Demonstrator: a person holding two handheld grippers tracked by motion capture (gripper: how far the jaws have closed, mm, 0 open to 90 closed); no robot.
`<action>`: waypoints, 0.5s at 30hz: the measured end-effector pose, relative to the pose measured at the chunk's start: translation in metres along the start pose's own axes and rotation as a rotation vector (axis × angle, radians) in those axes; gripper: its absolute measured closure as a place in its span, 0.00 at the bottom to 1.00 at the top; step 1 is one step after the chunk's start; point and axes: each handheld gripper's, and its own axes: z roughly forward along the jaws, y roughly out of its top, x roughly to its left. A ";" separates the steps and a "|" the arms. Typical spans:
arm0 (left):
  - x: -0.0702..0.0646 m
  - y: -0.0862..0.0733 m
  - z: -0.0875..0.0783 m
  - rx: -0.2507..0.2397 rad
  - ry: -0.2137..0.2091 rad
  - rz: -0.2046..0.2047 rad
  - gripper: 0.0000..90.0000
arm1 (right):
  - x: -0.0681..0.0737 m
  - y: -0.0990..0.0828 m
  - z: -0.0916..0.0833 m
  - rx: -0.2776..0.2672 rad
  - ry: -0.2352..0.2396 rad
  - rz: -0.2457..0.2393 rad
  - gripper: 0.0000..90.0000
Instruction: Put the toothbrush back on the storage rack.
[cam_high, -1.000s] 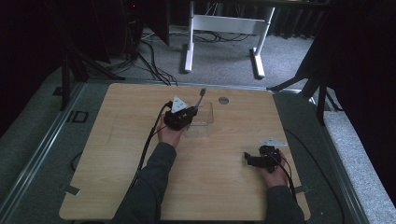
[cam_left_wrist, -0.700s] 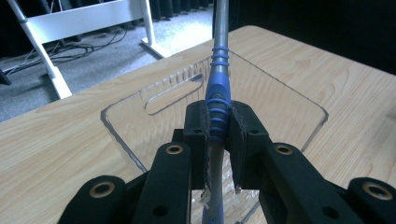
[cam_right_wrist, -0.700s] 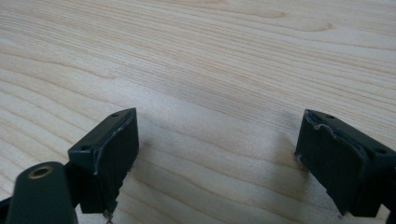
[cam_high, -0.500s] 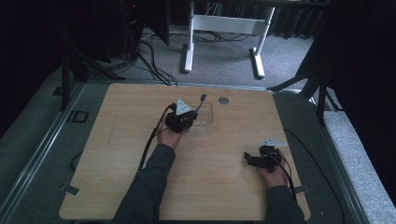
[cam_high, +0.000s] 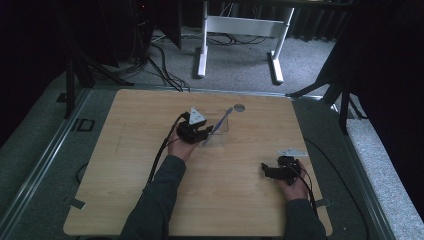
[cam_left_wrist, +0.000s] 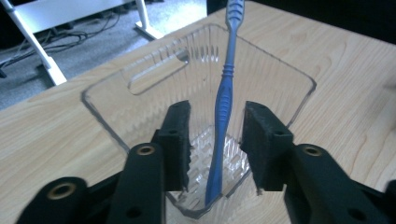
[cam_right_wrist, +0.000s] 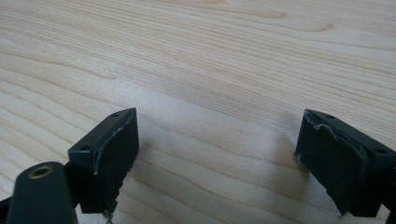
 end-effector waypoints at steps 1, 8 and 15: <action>0.001 0.000 -0.001 -0.005 0.001 -0.005 0.66 | 0.000 0.000 0.000 0.000 0.000 0.000 0.14; 0.012 0.000 -0.014 -0.052 0.013 -0.076 0.59 | 0.000 0.000 0.000 0.000 0.000 -0.001 0.14; 0.030 -0.007 -0.027 -0.058 0.020 -0.190 0.53 | 0.000 0.000 0.000 0.000 0.000 0.000 0.14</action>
